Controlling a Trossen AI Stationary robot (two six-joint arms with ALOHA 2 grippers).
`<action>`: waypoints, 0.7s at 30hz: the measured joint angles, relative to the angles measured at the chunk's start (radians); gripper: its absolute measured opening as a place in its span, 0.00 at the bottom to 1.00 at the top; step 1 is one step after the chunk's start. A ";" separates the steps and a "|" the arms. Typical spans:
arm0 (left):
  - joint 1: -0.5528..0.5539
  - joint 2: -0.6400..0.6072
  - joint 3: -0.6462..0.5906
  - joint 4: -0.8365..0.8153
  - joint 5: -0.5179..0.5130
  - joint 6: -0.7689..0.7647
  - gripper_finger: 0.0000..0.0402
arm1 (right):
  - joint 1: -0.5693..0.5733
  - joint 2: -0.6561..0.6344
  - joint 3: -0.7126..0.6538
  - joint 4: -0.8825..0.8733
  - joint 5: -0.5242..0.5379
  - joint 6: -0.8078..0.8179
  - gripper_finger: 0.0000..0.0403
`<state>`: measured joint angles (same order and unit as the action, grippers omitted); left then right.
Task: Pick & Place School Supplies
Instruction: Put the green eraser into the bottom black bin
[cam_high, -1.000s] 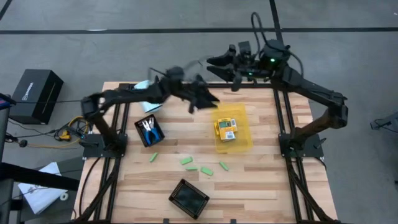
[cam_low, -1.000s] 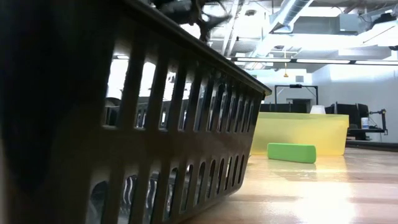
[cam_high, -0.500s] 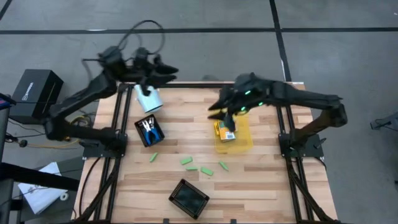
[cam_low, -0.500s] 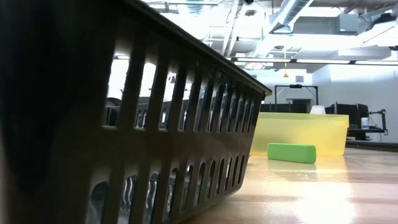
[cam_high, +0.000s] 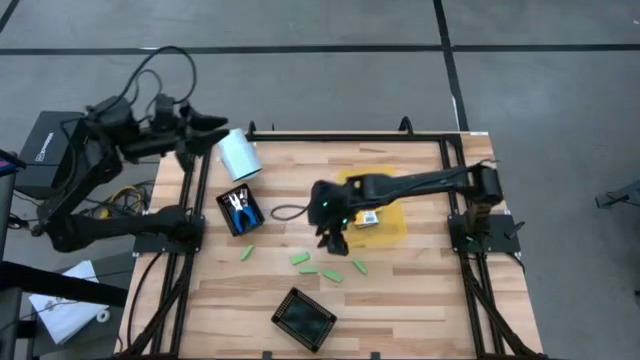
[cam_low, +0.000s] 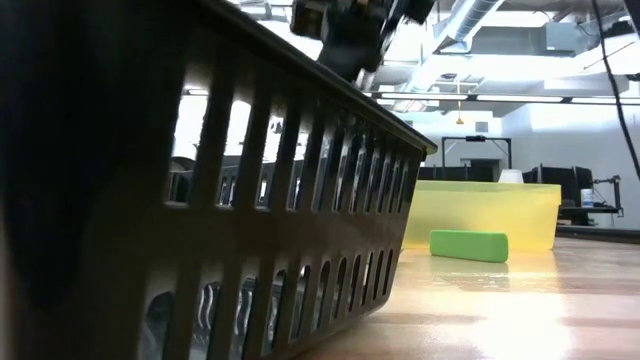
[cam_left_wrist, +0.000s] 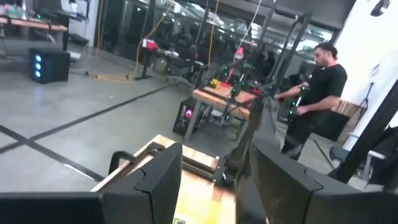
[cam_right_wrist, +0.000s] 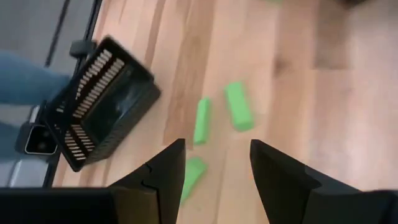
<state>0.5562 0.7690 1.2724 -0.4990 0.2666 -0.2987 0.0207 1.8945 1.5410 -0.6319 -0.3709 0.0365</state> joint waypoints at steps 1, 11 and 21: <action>-0.002 -0.010 0.000 -0.009 -0.007 -0.007 0.46 | 0.006 0.023 0.000 0.007 -0.009 0.000 0.42; -0.014 -0.040 -0.001 -0.148 -0.034 -0.020 0.46 | 0.058 0.153 0.000 0.143 -0.025 0.039 0.42; -0.030 -0.041 -0.147 -0.144 -0.031 -0.048 0.46 | 0.065 0.217 -0.008 0.217 -0.025 0.093 0.42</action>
<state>0.5262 0.7284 1.1257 -0.6429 0.2354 -0.3466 0.0859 2.1112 1.5328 -0.4149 -0.3957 0.1296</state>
